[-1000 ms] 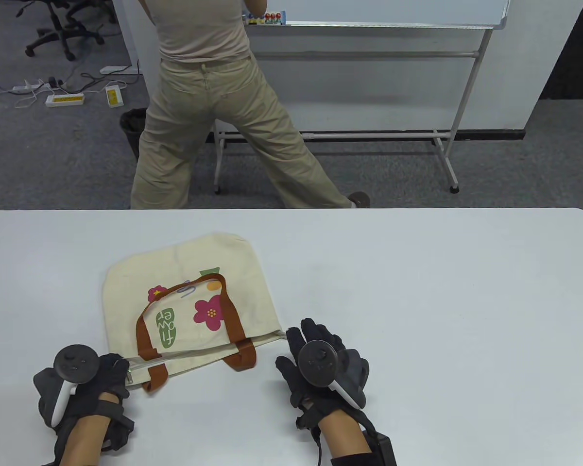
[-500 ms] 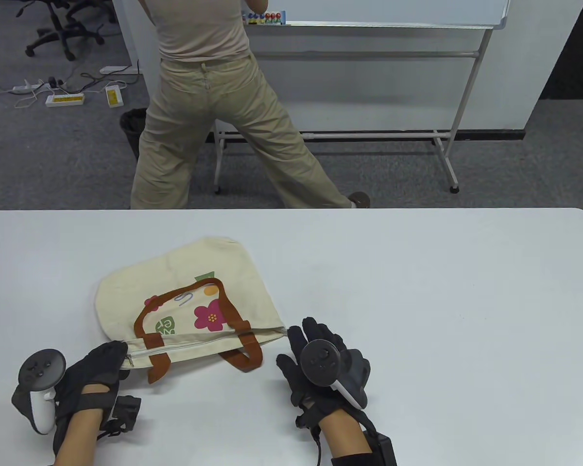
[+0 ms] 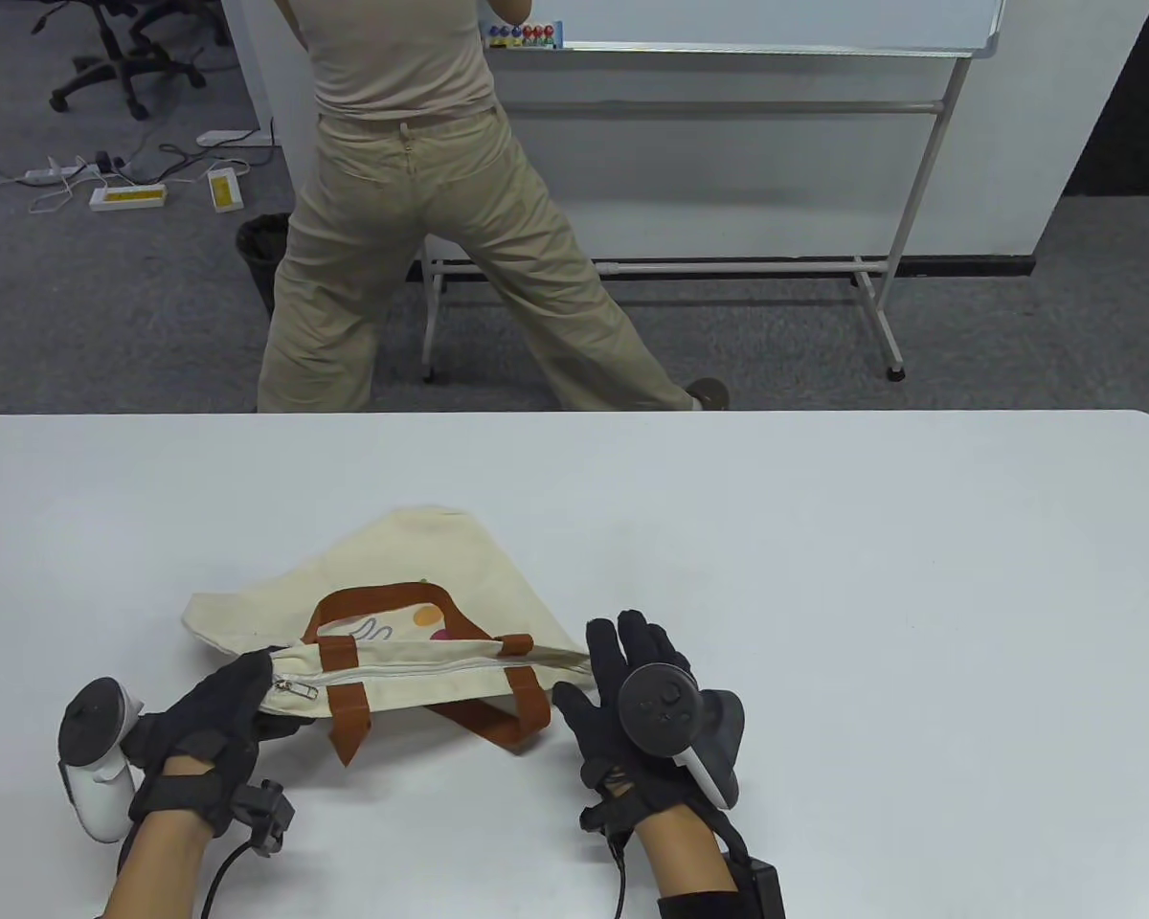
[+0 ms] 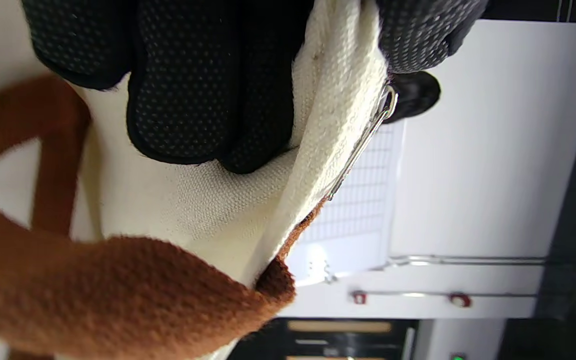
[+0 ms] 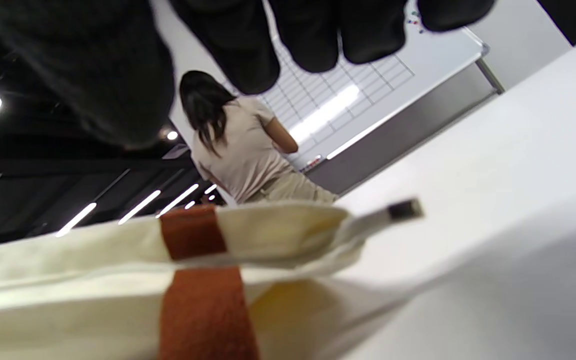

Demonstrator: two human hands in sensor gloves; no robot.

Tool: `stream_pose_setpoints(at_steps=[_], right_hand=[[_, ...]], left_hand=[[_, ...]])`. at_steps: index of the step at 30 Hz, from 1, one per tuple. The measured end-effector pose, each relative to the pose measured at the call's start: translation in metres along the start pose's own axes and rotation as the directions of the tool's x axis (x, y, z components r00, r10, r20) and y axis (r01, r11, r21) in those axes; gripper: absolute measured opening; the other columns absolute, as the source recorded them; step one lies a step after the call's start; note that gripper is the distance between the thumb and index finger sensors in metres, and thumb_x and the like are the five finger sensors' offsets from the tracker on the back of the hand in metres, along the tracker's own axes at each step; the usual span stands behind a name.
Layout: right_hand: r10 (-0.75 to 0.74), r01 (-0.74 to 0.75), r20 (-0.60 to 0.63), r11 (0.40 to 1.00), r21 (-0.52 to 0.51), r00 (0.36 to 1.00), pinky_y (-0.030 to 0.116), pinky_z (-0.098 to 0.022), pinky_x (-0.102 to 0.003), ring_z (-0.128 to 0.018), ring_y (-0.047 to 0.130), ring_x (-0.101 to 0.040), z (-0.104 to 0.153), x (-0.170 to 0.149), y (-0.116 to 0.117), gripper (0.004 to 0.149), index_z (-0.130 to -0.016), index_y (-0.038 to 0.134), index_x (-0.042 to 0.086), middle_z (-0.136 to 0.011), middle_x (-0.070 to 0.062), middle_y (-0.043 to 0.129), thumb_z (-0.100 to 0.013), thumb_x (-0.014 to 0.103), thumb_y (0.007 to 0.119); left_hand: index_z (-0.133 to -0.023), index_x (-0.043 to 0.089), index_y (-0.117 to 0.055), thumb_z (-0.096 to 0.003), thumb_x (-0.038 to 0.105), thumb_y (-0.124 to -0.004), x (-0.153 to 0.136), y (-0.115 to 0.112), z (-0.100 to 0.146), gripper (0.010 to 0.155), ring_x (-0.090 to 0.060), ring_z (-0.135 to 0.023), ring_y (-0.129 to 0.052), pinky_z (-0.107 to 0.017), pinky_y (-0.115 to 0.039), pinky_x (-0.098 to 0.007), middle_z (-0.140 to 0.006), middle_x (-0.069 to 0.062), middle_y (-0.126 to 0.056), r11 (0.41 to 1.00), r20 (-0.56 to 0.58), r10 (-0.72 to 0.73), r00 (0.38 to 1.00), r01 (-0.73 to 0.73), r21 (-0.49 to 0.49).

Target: Unzip the canvas bag

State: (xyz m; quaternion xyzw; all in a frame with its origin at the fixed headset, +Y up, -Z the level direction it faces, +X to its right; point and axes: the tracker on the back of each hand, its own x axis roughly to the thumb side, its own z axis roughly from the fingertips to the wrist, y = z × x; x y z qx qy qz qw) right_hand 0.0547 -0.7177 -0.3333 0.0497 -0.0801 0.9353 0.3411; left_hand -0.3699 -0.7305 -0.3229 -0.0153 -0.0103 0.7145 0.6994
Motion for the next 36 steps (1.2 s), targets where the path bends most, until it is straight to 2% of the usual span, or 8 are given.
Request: stream_pose_setpoints(at_steps=[5, 7, 9, 13, 17, 19, 23, 36], right_hand=[[-0.126, 0.130, -0.103, 0.991, 0.035, 0.987, 0.038, -0.069, -0.067, -0.102, 0.043, -0.048, -0.003, -0.015, 0.000, 0.081, -0.105, 0.050, 0.016, -0.110, -0.018, 0.038, -0.041, 0.052, 0.084], [-0.324, 0.342, -0.213, 0.938, 0.052, 0.922, 0.036, -0.069, -0.067, -0.102, 0.040, -0.049, -0.004, -0.027, 0.002, 0.083, -0.106, 0.047, 0.015, -0.111, -0.018, 0.035, -0.041, 0.049, 0.086], [-0.397, 0.431, -0.278, 0.900, 0.071, 0.875, 0.035, -0.069, -0.067, -0.102, 0.039, -0.049, -0.006, -0.036, 0.005, 0.083, -0.106, 0.047, 0.015, -0.110, -0.019, 0.034, -0.041, 0.047, 0.088], [-0.367, 0.442, -0.342, 0.880, 0.173, 0.865, 0.038, -0.068, -0.067, -0.101, 0.042, -0.050, -0.008, -0.046, 0.015, 0.078, -0.105, 0.051, 0.014, -0.109, -0.021, 0.037, -0.041, 0.042, 0.088], [-0.409, 0.478, -0.374, 0.871, 0.111, 0.833, 0.059, -0.058, -0.064, -0.087, 0.074, -0.049, -0.010, -0.054, 0.017, 0.050, -0.091, 0.080, 0.017, -0.099, -0.021, 0.070, -0.044, 0.032, 0.083], [-0.493, 0.549, -0.351, 0.832, 0.077, 0.796, 0.069, -0.050, -0.060, -0.074, 0.089, -0.046, -0.011, -0.057, 0.016, 0.048, -0.088, 0.083, 0.015, -0.089, -0.021, 0.083, -0.044, 0.034, 0.083], [-0.560, 0.612, -0.342, 0.788, 0.059, 0.754, 0.075, -0.041, -0.056, -0.064, 0.094, -0.044, -0.013, -0.058, 0.013, 0.047, -0.083, 0.087, 0.010, -0.082, -0.021, 0.089, -0.043, 0.036, 0.083], [-0.886, 0.938, -0.351, 0.342, -0.059, 0.301, 0.079, -0.030, -0.049, -0.044, 0.100, -0.034, -0.012, -0.068, 0.019, 0.048, -0.080, 0.085, 0.006, -0.066, -0.018, 0.095, -0.046, 0.038, 0.077]], left_hand=[[-0.078, 0.015, -0.086, -0.0502, 0.050, -0.066, 0.004, -0.011, 0.000, 0.049, -0.027, -0.052, -0.102, -0.048, -0.078, -0.050, -0.066, -0.010, -0.102, 0.993, 0.027, 0.095, 0.995, -0.093, -0.071], [-0.078, 0.016, -0.086, -0.0506, 0.051, -0.065, 0.004, -0.013, -0.001, 0.048, -0.026, -0.052, -0.102, -0.049, -0.078, -0.049, -0.065, -0.009, -0.102, 0.987, 0.029, 0.134, 0.991, -0.130, -0.099], [-0.078, 0.017, -0.086, -0.0510, 0.051, -0.064, 0.005, -0.016, -0.001, 0.048, -0.025, -0.052, -0.102, -0.049, -0.078, -0.049, -0.065, -0.008, -0.101, 0.977, 0.035, 0.170, 0.985, -0.164, -0.133], [-0.078, 0.017, -0.085, -0.0510, 0.052, -0.063, 0.007, -0.020, -0.001, 0.049, -0.024, -0.051, -0.102, -0.048, -0.079, -0.048, -0.065, -0.007, -0.101, 0.961, 0.046, 0.229, 0.972, -0.218, -0.171], [-0.078, 0.017, -0.085, -0.0511, 0.052, -0.063, 0.007, -0.022, -0.001, 0.049, -0.023, -0.050, -0.102, -0.048, -0.079, -0.048, -0.064, -0.007, -0.101, 0.950, 0.048, 0.263, 0.964, -0.250, -0.187], [-0.078, 0.017, -0.084, -0.0513, 0.052, -0.063, 0.006, -0.019, 0.000, 0.049, -0.023, -0.050, -0.102, -0.048, -0.079, -0.048, -0.064, -0.007, -0.101, 0.951, 0.048, 0.263, 0.964, -0.251, -0.179], [-0.078, 0.017, -0.085, -0.0517, 0.052, -0.064, 0.003, -0.011, 0.001, 0.049, -0.023, -0.050, -0.102, -0.048, -0.079, -0.048, -0.064, -0.007, -0.101, 0.970, 0.035, 0.226, 0.973, -0.222, -0.103], [-0.080, 0.015, -0.084, -0.0523, 0.051, -0.063, -0.013, -0.012, 0.001, 0.050, -0.026, -0.052, -0.100, -0.049, -0.077, -0.049, -0.067, -0.009, -0.100, 0.997, -0.055, 0.069, 0.996, -0.071, -0.035]])
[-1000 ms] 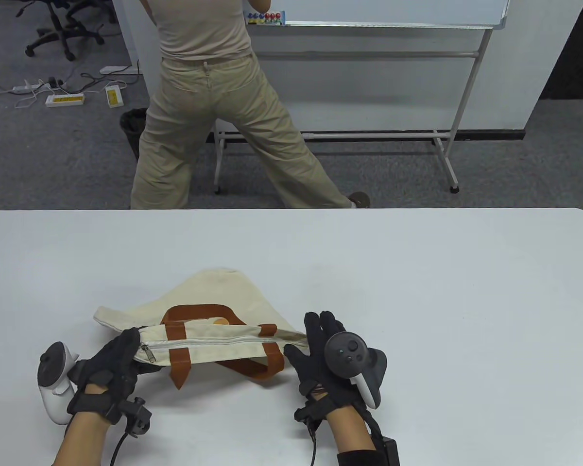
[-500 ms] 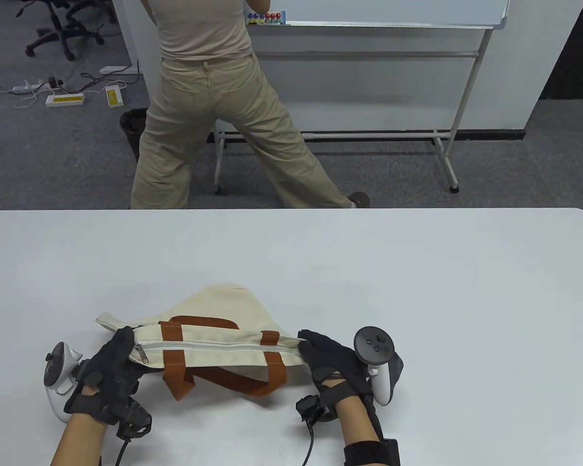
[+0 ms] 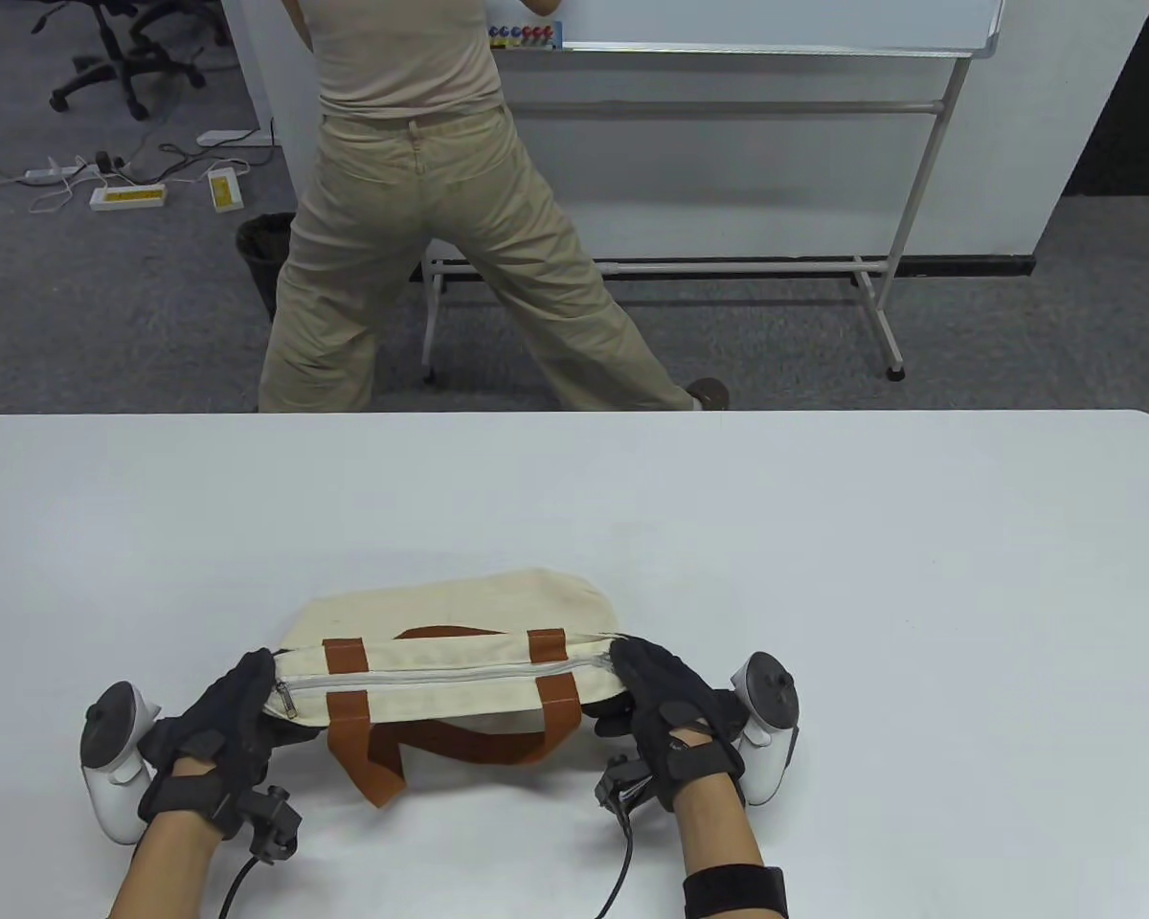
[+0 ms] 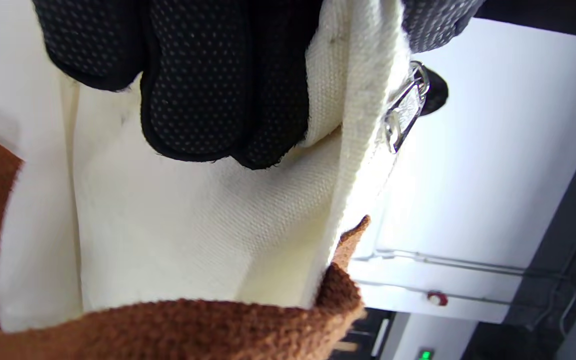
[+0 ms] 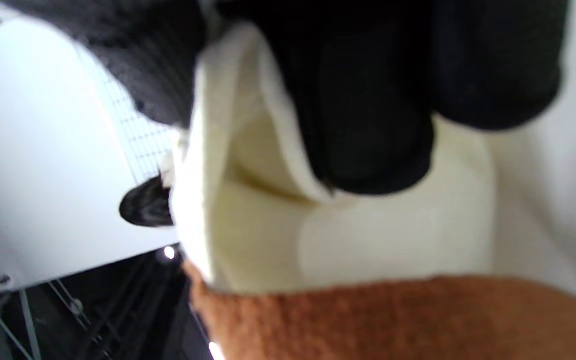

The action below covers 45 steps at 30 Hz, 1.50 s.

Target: Unzip the canvas bag

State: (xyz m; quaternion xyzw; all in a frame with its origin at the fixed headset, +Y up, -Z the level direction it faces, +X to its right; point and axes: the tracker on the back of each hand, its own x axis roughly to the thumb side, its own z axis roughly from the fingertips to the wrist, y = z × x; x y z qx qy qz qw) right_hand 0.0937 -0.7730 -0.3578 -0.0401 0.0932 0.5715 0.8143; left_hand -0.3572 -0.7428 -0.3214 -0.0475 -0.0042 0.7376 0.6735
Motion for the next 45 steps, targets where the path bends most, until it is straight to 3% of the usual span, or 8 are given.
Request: stream_pose_setpoints(at_steps=[12, 18, 25, 29, 34, 37, 40, 45], right_hand=[[-0.169, 0.169, 0.011, 0.985, -0.039, 0.986, 0.081, -0.025, -0.046, -0.027, 0.100, -0.026, 0.000, -0.006, -0.018, 0.048, -0.069, 0.091, 0.005, -0.048, -0.013, 0.099, -0.050, 0.046, 0.073], [0.199, -0.191, 0.047, 0.973, -0.132, 0.979, 0.079, -0.031, -0.050, -0.036, 0.099, -0.031, 0.006, 0.018, -0.027, 0.052, -0.076, 0.087, 0.005, -0.057, -0.015, 0.096, -0.049, 0.047, 0.076], [0.594, -0.527, 0.065, 0.755, -0.391, 0.802, 0.071, -0.042, -0.059, -0.055, 0.093, -0.044, 0.023, 0.055, -0.027, 0.059, -0.087, 0.078, 0.001, -0.074, -0.024, 0.088, -0.045, 0.043, 0.083], [0.819, -0.705, 0.029, 0.512, -0.491, 0.574, 0.060, -0.057, -0.065, -0.073, 0.083, -0.047, 0.033, 0.076, -0.010, 0.068, -0.095, 0.068, 0.003, -0.088, -0.024, 0.077, -0.044, 0.045, 0.084], [0.922, -0.774, 0.067, 0.359, -0.522, 0.382, 0.042, -0.067, -0.067, -0.089, 0.064, -0.050, 0.043, 0.093, 0.022, 0.072, -0.100, 0.061, 0.006, -0.100, -0.025, 0.058, -0.044, 0.046, 0.084], [0.939, -0.775, 0.144, 0.339, -0.534, 0.311, 0.043, -0.067, -0.067, -0.090, 0.063, -0.050, 0.048, 0.095, 0.050, 0.072, -0.099, 0.062, 0.006, -0.100, -0.024, 0.058, -0.044, 0.046, 0.085], [0.925, -0.769, 0.257, 0.376, -0.517, 0.279, 0.050, -0.063, -0.066, -0.085, 0.070, -0.049, 0.051, 0.092, 0.082, 0.069, -0.096, 0.068, 0.006, -0.097, -0.024, 0.065, -0.043, 0.046, 0.086], [0.876, -0.778, 0.427, 0.426, -0.462, 0.226, 0.065, -0.049, -0.060, -0.064, 0.087, -0.043, 0.058, 0.076, 0.133, 0.057, -0.084, 0.083, 0.006, -0.080, -0.021, 0.083, -0.041, 0.044, 0.089]], left_hand=[[-0.081, 0.015, -0.083, -0.0524, 0.051, -0.062, -0.020, -0.022, -0.005, 0.050, -0.025, -0.052, -0.101, -0.048, -0.078, -0.049, -0.067, -0.009, -0.100, 1.000, -0.065, -0.030, 0.997, 0.030, -0.010], [-0.080, 0.016, -0.083, -0.0524, 0.051, -0.062, -0.026, -0.024, -0.004, 0.050, -0.024, -0.050, -0.102, -0.047, -0.079, -0.048, -0.065, -0.008, -0.101, 0.999, -0.072, -0.025, 0.997, 0.028, 0.039], [-0.080, 0.016, -0.083, -0.0524, 0.051, -0.062, -0.026, -0.024, -0.003, 0.050, -0.023, -0.050, -0.102, -0.047, -0.079, -0.047, -0.064, -0.007, -0.101, 0.996, -0.068, -0.044, 0.997, 0.049, 0.080], [-0.080, 0.016, -0.083, -0.0524, 0.052, -0.062, -0.024, -0.030, -0.002, 0.050, -0.023, -0.049, -0.102, -0.047, -0.080, -0.047, -0.064, -0.007, -0.102, 0.996, -0.050, -0.029, 0.998, 0.034, 0.087], [-0.080, 0.016, -0.084, -0.0524, 0.052, -0.062, -0.023, -0.041, -0.002, 0.050, -0.023, -0.049, -0.103, -0.047, -0.080, -0.047, -0.064, -0.007, -0.102, 0.995, -0.033, -0.002, 0.999, 0.005, 0.103], [-0.080, 0.016, -0.084, -0.0524, 0.052, -0.062, -0.023, -0.049, -0.003, 0.050, -0.023, -0.049, -0.103, -0.046, -0.080, -0.047, -0.063, -0.006, -0.102, 0.996, -0.033, 0.007, 0.999, -0.004, 0.088], [-0.079, 0.016, -0.084, -0.0525, 0.052, -0.062, -0.022, -0.055, -0.004, 0.050, -0.023, -0.049, -0.103, -0.046, -0.080, -0.047, -0.064, -0.006, -0.102, 0.997, -0.031, 0.006, 1.000, -0.004, 0.073], [-0.079, 0.016, -0.084, -0.0526, 0.052, -0.063, -0.021, -0.066, -0.003, 0.049, -0.023, -0.049, -0.103, -0.046, -0.080, -0.047, -0.063, -0.006, -0.102, 0.997, -0.019, 0.017, 1.000, -0.015, 0.072]])
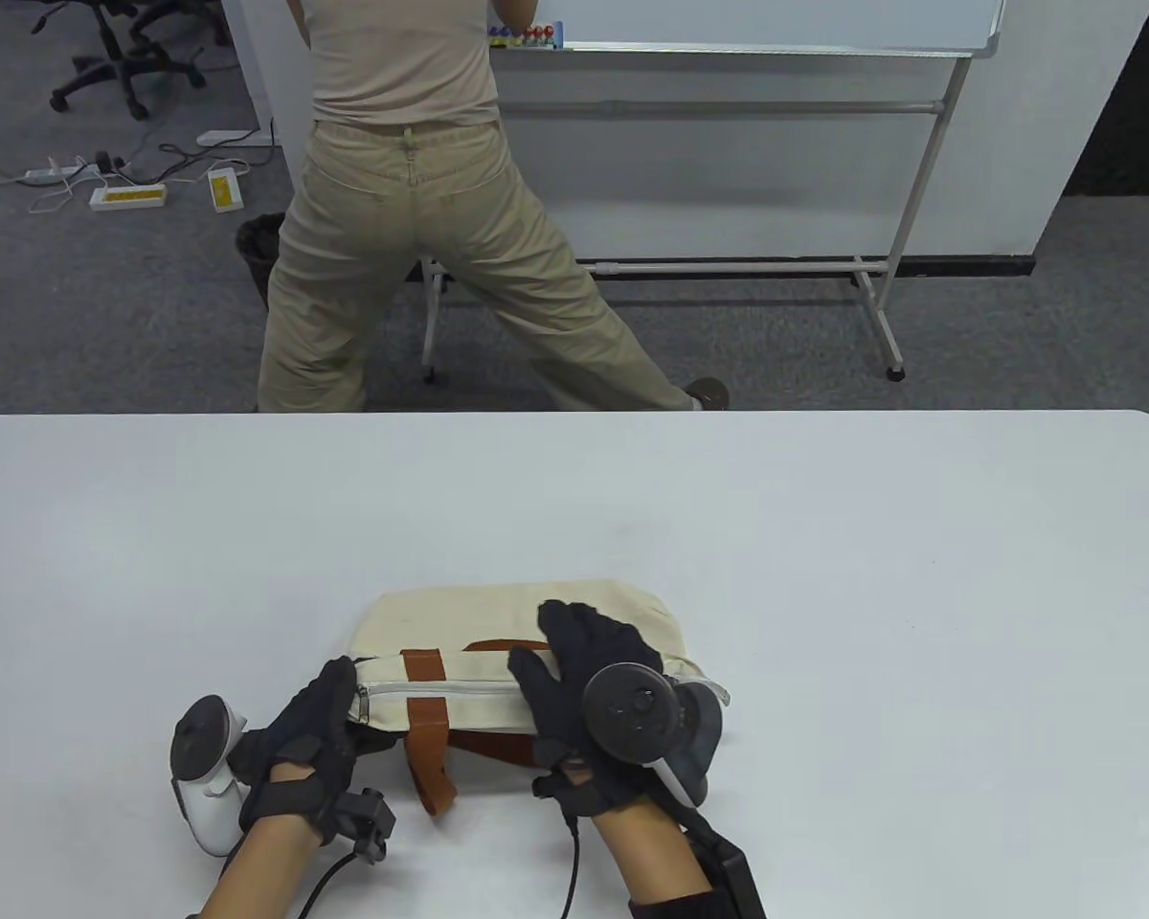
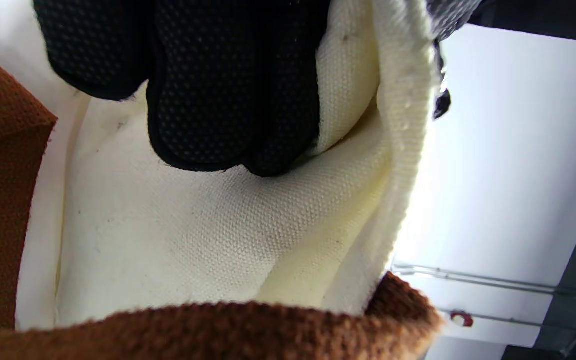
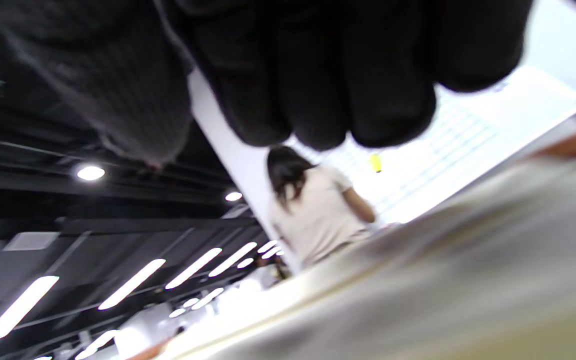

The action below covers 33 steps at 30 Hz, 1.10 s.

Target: Unzip the canvas bag

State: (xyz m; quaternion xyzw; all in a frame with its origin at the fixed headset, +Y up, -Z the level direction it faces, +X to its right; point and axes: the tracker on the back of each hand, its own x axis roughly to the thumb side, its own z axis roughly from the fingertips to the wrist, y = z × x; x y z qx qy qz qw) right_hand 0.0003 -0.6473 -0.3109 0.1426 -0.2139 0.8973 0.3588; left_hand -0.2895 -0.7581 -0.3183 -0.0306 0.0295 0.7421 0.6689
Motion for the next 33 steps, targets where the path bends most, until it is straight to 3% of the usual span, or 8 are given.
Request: stream_pose_setpoints(at_steps=[6, 8, 11, 16, 19, 24, 27, 33], right_hand=[[-0.179, 0.160, 0.143, 0.978, 0.133, 0.973, 0.069, -0.042, -0.057, -0.056, 0.089, -0.041, 0.005, 0.027, 0.034, 0.050, -0.080, 0.087, 0.005, -0.073, -0.021, 0.087, -0.043, 0.038, 0.087], [-0.127, 0.094, 0.207, 0.982, 0.163, 0.970, 0.070, -0.042, -0.056, -0.056, 0.089, -0.041, 0.004, 0.032, 0.044, 0.051, -0.080, 0.087, 0.006, -0.073, -0.020, 0.088, -0.043, 0.041, 0.085], [-0.052, 0.018, 0.200, 0.985, 0.170, 0.978, 0.069, -0.042, -0.056, -0.055, 0.089, -0.041, 0.005, 0.036, 0.052, 0.059, -0.079, 0.088, 0.006, -0.073, -0.021, 0.088, -0.042, 0.051, 0.084], [0.074, -0.099, 0.180, 0.986, 0.133, 0.981, 0.070, -0.041, -0.056, -0.053, 0.090, -0.041, 0.010, 0.041, 0.053, 0.072, -0.078, 0.089, 0.005, -0.072, -0.021, 0.088, -0.037, 0.063, 0.085], [0.193, -0.228, 0.248, 0.966, 0.124, 0.949, 0.070, -0.042, -0.056, -0.055, 0.090, -0.040, 0.013, 0.046, 0.055, 0.062, -0.079, 0.087, 0.008, -0.073, -0.019, 0.087, -0.038, 0.054, 0.091], [0.148, -0.175, 0.245, 0.980, 0.092, 0.958, 0.071, -0.040, -0.057, -0.052, 0.092, -0.041, 0.014, 0.048, 0.053, 0.047, -0.076, 0.091, 0.006, -0.070, -0.021, 0.090, -0.041, 0.037, 0.092], [0.234, -0.248, 0.316, 0.969, 0.005, 0.920, 0.073, -0.038, -0.056, -0.048, 0.095, -0.038, 0.017, 0.052, 0.050, 0.043, -0.073, 0.093, 0.007, -0.066, -0.020, 0.093, -0.040, 0.035, 0.091], [0.220, -0.226, 0.217, 0.974, 0.006, 0.951, 0.073, -0.036, -0.056, -0.045, 0.095, -0.038, 0.013, 0.036, 0.039, 0.041, -0.068, 0.095, 0.007, -0.062, -0.018, 0.095, -0.041, 0.037, 0.090]], left_hand=[[-0.079, 0.016, -0.084, -0.0526, 0.052, -0.063, 0.001, -0.009, 0.002, 0.049, -0.023, -0.049, -0.103, -0.047, -0.080, -0.047, -0.064, -0.007, -0.102, 1.000, 0.003, 0.003, 1.000, -0.003, -0.018], [-0.079, 0.016, -0.083, -0.0526, 0.052, -0.063, 0.000, -0.011, 0.003, 0.049, -0.023, -0.049, -0.103, -0.047, -0.080, -0.047, -0.064, -0.007, -0.102, 1.000, 0.001, 0.006, 1.000, -0.006, -0.020], [-0.079, 0.015, -0.083, -0.0525, 0.052, -0.063, -0.003, -0.015, 0.004, 0.049, -0.024, -0.050, -0.102, -0.047, -0.080, -0.047, -0.065, -0.008, -0.100, 0.993, -0.038, 0.100, 0.994, -0.102, -0.052], [-0.080, 0.015, -0.082, -0.0525, 0.052, -0.063, 0.001, -0.025, 0.002, 0.050, -0.025, -0.053, -0.102, -0.049, -0.079, -0.048, -0.068, -0.010, -0.099, 0.988, -0.018, 0.079, 0.997, -0.080, -0.131], [-0.080, 0.015, -0.082, -0.0524, 0.052, -0.064, -0.001, -0.028, 0.004, 0.050, -0.025, -0.053, -0.102, -0.049, -0.079, -0.048, -0.068, -0.011, -0.098, 0.990, -0.027, 0.074, 0.997, -0.076, -0.121], [-0.081, 0.015, -0.082, -0.0525, 0.052, -0.064, 0.001, -0.026, 0.003, 0.050, -0.025, -0.053, -0.102, -0.049, -0.079, -0.048, -0.068, -0.011, -0.098, 0.992, 0.004, 0.055, 0.998, -0.054, -0.115], [-0.081, 0.015, -0.082, -0.0526, 0.052, -0.064, 0.001, -0.028, 0.003, 0.050, -0.024, -0.053, -0.101, -0.049, -0.079, -0.048, -0.068, -0.011, -0.098, 0.995, 0.018, 0.059, 0.998, -0.057, -0.087], [-0.081, 0.017, -0.083, -0.0525, 0.052, -0.063, 0.000, -0.032, 0.001, 0.049, -0.024, -0.053, -0.101, -0.049, -0.079, -0.047, -0.068, -0.010, -0.098, 0.997, 0.036, 0.031, 0.999, -0.029, -0.069]])
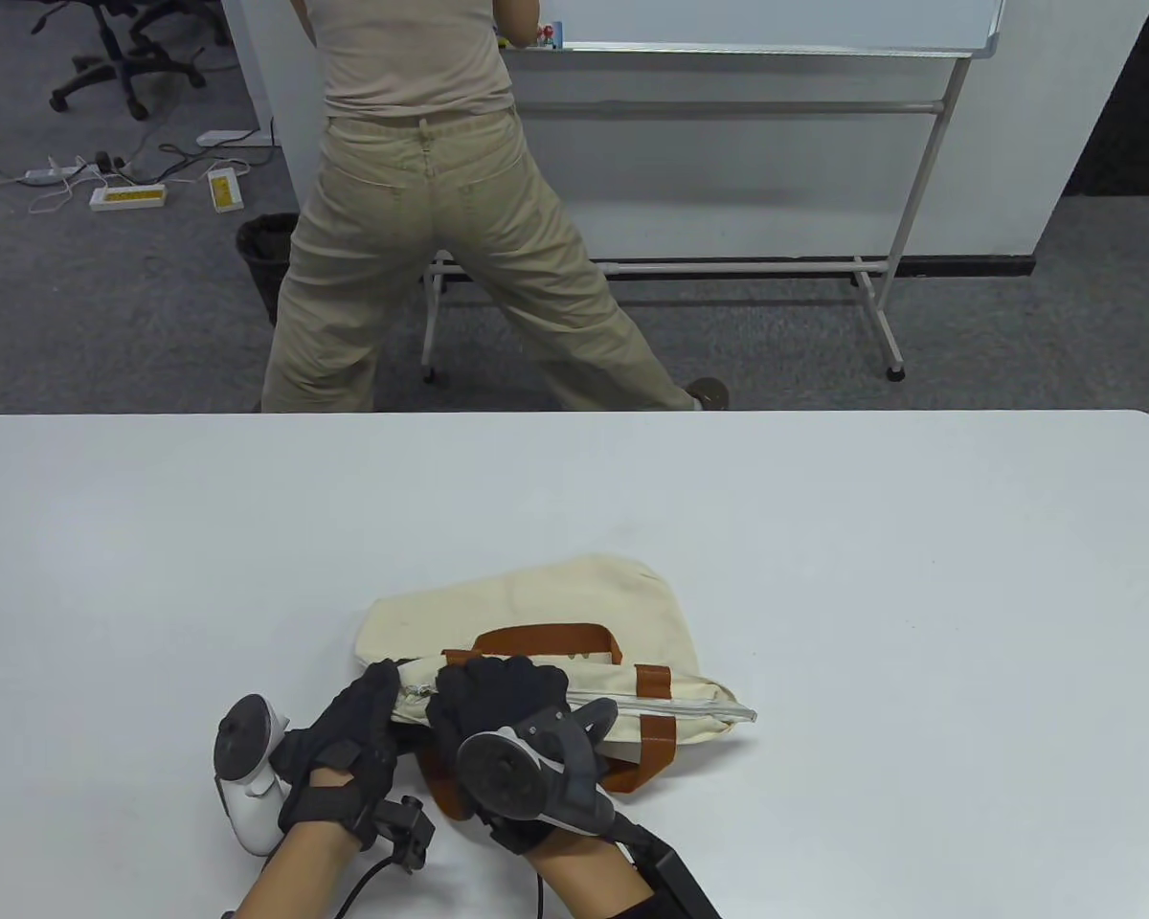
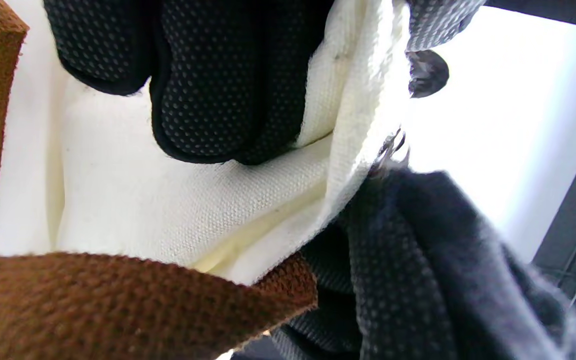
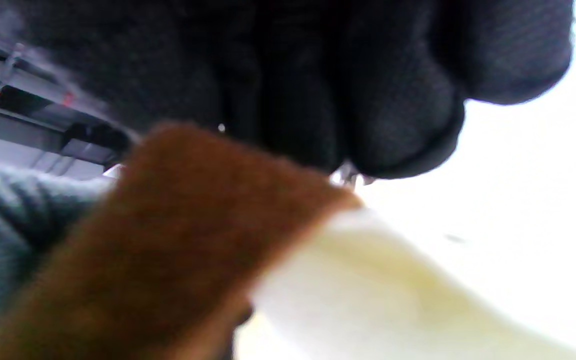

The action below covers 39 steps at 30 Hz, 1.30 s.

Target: Unzip the canvas bag

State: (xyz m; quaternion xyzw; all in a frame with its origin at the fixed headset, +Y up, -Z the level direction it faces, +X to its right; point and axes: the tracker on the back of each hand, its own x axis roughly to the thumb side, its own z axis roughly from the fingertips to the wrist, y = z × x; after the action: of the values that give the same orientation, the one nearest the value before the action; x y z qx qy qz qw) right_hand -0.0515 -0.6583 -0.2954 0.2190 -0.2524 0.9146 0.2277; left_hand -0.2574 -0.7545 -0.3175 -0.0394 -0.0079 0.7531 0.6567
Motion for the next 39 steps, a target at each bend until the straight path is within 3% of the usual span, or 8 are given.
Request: stream_pose_setpoints(at_steps=[3, 8, 21, 31, 39], right_hand=[[-0.023, 0.027, -0.086, 0.999, 0.047, 0.996, 0.072, -0.036, -0.056, -0.045, 0.095, -0.038, 0.002, -0.015, 0.001, 0.040, -0.067, 0.095, 0.007, -0.062, -0.018, 0.095, -0.041, 0.037, 0.090], [0.049, -0.042, -0.108, 0.997, 0.066, 0.993, 0.072, -0.037, -0.056, -0.045, 0.095, -0.038, 0.008, -0.030, 0.000, 0.040, -0.067, 0.096, 0.008, -0.062, -0.018, 0.095, -0.041, 0.038, 0.091], [0.077, -0.044, -0.266, 0.991, 0.130, 0.961, 0.071, -0.038, -0.057, -0.047, 0.094, -0.038, 0.017, -0.076, -0.007, 0.040, -0.066, 0.096, 0.008, -0.062, -0.018, 0.095, -0.040, 0.038, 0.092], [0.098, -0.040, -0.440, 0.990, 0.138, 0.893, 0.070, -0.039, -0.058, -0.049, 0.093, -0.040, 0.021, -0.117, -0.016, 0.039, -0.066, 0.096, 0.008, -0.064, -0.019, 0.094, -0.040, 0.037, 0.092], [0.125, -0.061, -0.530, 0.989, 0.138, 0.839, 0.069, -0.041, -0.059, -0.051, 0.092, -0.041, 0.027, -0.145, -0.028, 0.040, -0.066, 0.095, 0.008, -0.065, -0.019, 0.093, -0.040, 0.038, 0.092]], left_hand=[[-0.081, 0.016, -0.083, -0.0525, 0.052, -0.064, 0.000, 0.005, 0.000, 0.049, -0.024, -0.053, -0.101, -0.049, -0.078, -0.047, -0.068, -0.010, -0.098, 1.000, 0.007, -0.008, 1.000, 0.008, 0.007], [-0.080, 0.017, -0.083, -0.0525, 0.052, -0.064, 0.000, 0.011, 0.000, 0.049, -0.024, -0.052, -0.101, -0.049, -0.078, -0.048, -0.067, -0.010, -0.099, 1.000, 0.014, 0.007, 1.000, -0.007, 0.021], [-0.080, 0.015, -0.084, -0.0526, 0.052, -0.065, 0.005, 0.026, -0.001, 0.049, -0.025, -0.051, -0.101, -0.048, -0.078, -0.048, -0.066, -0.011, -0.099, 1.000, 0.016, -0.020, 1.000, 0.019, 0.015], [-0.079, 0.015, -0.084, -0.0524, 0.051, -0.066, 0.007, 0.049, -0.002, 0.049, -0.026, -0.051, -0.101, -0.048, -0.078, -0.049, -0.066, -0.011, -0.099, 0.999, -0.007, -0.026, 1.000, 0.026, 0.041], [-0.079, 0.015, -0.086, -0.0520, 0.051, -0.066, 0.008, 0.053, -0.001, 0.049, -0.026, -0.050, -0.104, -0.047, -0.080, -0.049, -0.065, -0.011, -0.101, 0.998, -0.003, -0.024, 1.000, 0.025, 0.057]])
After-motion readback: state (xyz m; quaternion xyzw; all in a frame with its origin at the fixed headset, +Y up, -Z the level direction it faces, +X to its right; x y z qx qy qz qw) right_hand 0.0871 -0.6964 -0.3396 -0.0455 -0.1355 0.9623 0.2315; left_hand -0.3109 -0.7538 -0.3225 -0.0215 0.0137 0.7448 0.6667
